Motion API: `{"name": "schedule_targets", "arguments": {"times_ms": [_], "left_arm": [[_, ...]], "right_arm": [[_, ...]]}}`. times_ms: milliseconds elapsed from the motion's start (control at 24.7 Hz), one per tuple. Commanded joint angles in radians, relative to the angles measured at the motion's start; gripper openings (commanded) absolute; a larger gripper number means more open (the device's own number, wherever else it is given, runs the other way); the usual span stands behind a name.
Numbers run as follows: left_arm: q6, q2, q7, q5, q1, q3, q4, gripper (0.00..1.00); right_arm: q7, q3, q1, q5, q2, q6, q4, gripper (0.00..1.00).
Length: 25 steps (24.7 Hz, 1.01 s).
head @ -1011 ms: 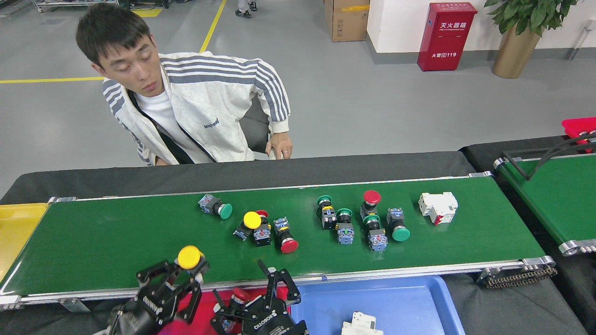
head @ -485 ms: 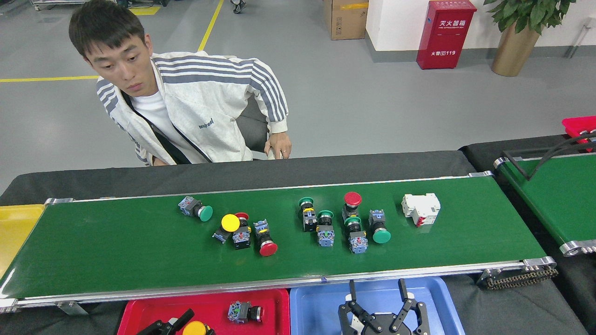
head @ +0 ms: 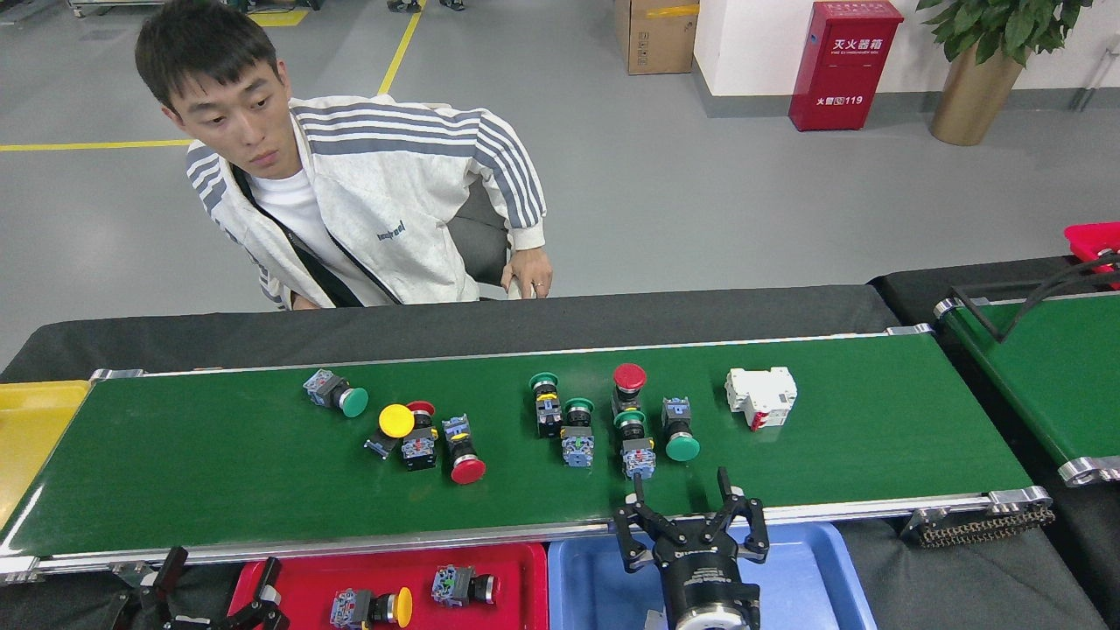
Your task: Pick switch part from conveyor to tray
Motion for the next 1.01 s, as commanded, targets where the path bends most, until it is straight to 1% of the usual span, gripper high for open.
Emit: {"name": "schedule_targets", "arguments": {"times_ms": [0, 40, 121, 162, 283, 364, 445, 566, 688, 809, 849, 890, 930, 971], "left_arm": [[0.012, 0.022, -0.088, -0.003, -0.080, 0.000, 0.040, 1.00], [0.015, 0.034, -0.137, -0.003, -0.143, 0.000, 0.092, 1.00], [0.017, 0.051, -0.184, -0.003, -0.258, 0.000, 0.213, 1.00], [0.020, 0.057, -0.187, -0.005, -0.319, 0.000, 0.283, 1.00], [0.020, 0.082, -0.187, -0.005, -0.427, 0.000, 0.436, 1.00], [0.021, 0.107, -0.187, -0.005, -0.460, -0.001, 0.491, 1.00], [0.021, 0.108, -0.187, -0.005, -0.485, -0.004, 0.526, 1.00], [0.038, 0.111, -0.187, -0.005, -0.529, -0.044, 0.574, 1.00], [0.093, 0.123, -0.187, -0.003, -0.569, -0.089, 0.633, 1.00], [0.115, 0.130, -0.187, -0.003, -0.634, -0.109, 0.721, 1.00], [0.116, 0.130, -0.187, -0.003, -0.648, -0.109, 0.738, 1.00], [0.116, 0.130, -0.187, -0.003, -0.664, -0.109, 0.755, 1.00], [0.116, 0.130, -0.187, -0.003, -0.681, -0.110, 0.775, 1.00], [0.116, 0.130, -0.187, -0.003, -0.694, -0.110, 0.791, 1.00]], "right_arm": [[0.005, 0.024, -0.030, 0.002, 0.010, -0.006, 0.013, 0.98], [0.006, 0.035, -0.044, -0.001, 0.015, -0.006, 0.028, 0.98], [0.008, 0.043, -0.064, -0.001, 0.032, -0.009, 0.057, 0.98], [0.011, 0.043, -0.075, -0.001, 0.044, -0.014, 0.080, 0.98], [0.011, 0.041, -0.114, -0.004, 0.065, -0.022, 0.151, 0.98], [0.009, 0.040, -0.153, -0.009, 0.076, -0.025, 0.203, 0.98], [0.008, 0.040, -0.176, -0.023, 0.078, -0.025, 0.227, 0.98], [0.008, 0.040, -0.199, -0.044, 0.078, -0.025, 0.235, 0.98], [0.008, 0.040, -0.220, -0.050, 0.079, -0.025, 0.244, 0.98], [0.003, 0.040, -0.265, -0.067, 0.110, -0.025, 0.318, 0.98], [0.002, 0.043, -0.280, -0.070, 0.110, -0.025, 0.344, 0.98], [0.002, 0.046, -0.299, -0.081, 0.111, -0.026, 0.376, 0.98], [0.002, 0.061, -0.315, -0.110, 0.113, -0.029, 0.399, 0.96], [0.002, 0.089, -0.334, -0.144, 0.111, -0.037, 0.417, 0.91]]}}
